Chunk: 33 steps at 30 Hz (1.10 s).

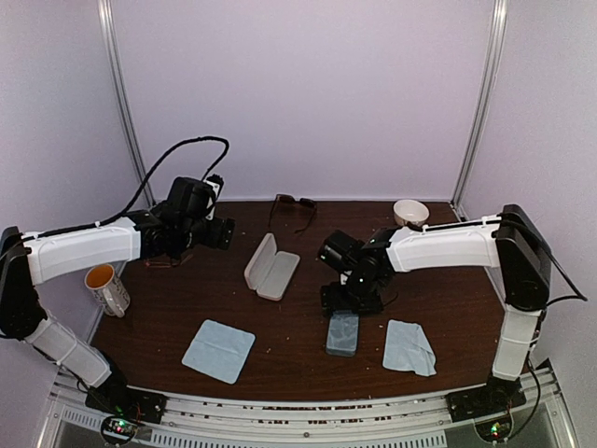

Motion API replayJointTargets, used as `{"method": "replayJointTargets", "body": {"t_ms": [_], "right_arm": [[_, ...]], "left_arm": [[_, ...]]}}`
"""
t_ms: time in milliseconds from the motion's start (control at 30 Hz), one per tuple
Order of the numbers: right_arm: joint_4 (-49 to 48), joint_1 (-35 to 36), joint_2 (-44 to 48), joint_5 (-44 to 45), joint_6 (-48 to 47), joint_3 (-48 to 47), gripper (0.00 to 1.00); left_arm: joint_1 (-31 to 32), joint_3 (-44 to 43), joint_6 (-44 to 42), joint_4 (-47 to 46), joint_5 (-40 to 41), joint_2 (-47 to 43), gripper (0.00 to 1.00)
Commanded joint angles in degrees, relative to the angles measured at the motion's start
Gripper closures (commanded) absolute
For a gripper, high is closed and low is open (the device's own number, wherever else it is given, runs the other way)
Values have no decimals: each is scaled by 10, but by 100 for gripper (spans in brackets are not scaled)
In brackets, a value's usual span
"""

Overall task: Organize the sunglasses
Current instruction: Move the sunglasses case to the center of the board.

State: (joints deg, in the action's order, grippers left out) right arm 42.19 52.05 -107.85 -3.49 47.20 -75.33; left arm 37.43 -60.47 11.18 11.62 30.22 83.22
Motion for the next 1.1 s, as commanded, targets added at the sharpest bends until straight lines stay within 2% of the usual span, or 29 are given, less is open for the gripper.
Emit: {"method": "replayJointTargets", "body": {"t_ms": [0, 333, 533, 667, 933, 1067], "right_arm": [[23, 4, -10, 27, 4, -25, 14], [42, 3, -31, 46, -18, -54, 28], [40, 3, -43, 28, -23, -58, 15], [33, 4, -47, 19, -23, -51, 15], [31, 4, -55, 37, -31, -54, 26], [34, -2, -56, 57, -42, -65, 37]], "left_arm": [[-3, 4, 7, -20, -9, -11, 2], [-3, 7, 11, -22, -13, -8, 2], [-3, 11, 12, -22, -17, -11, 2], [-3, 13, 13, -23, -18, -12, 2], [-3, 15, 14, -23, -20, -13, 2], [-3, 19, 15, -23, -26, -17, 2]]}}
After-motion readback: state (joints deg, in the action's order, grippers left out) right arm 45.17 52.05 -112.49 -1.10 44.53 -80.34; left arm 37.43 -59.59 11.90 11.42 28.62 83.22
